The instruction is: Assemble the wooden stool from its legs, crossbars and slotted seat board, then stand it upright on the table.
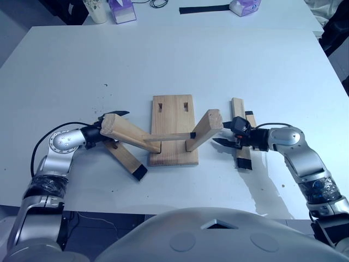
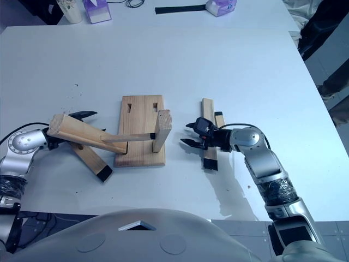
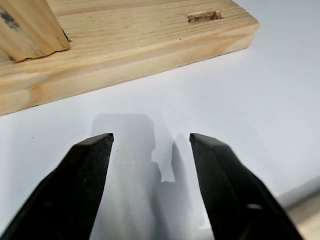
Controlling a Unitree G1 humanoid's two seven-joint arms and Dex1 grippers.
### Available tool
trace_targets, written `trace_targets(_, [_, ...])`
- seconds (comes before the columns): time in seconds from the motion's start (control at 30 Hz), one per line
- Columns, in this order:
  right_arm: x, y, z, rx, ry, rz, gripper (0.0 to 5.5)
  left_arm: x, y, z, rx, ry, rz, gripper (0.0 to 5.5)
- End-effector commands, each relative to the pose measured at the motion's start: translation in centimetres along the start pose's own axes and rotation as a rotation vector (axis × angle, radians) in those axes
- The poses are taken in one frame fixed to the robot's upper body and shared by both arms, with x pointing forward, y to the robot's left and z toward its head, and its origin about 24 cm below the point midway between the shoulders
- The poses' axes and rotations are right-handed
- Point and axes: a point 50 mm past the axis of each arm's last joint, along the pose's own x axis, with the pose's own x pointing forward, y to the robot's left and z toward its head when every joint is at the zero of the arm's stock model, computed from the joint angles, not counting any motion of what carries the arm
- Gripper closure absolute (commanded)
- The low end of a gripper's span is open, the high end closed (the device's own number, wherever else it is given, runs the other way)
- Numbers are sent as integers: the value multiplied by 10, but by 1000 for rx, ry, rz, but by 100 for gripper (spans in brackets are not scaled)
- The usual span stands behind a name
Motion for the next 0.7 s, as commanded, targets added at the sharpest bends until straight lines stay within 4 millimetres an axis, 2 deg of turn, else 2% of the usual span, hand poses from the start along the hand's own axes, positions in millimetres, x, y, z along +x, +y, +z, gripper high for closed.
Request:
trace_targets(0.03, [-12, 4, 2, -18, 22, 36, 269, 14, -2, 14, 47, -43, -74, 198])
trace_targets(0.27, [-23, 24, 10, -47, 36, 183, 269, 21, -5, 29, 73, -79, -141, 198])
trace_targets(0.37, [-19, 30, 13, -50, 25, 205, 269, 35, -9, 35, 64, -106, -142, 198])
trace_targets(0.5, [-13, 28, 16, -59, 10, 192, 269, 49, -13, 43, 52, -138, -129, 198])
trace_targets(0.7, [-5, 33, 16, -63, 3, 212, 269, 66, -14, 45, 14, -154, -91, 198])
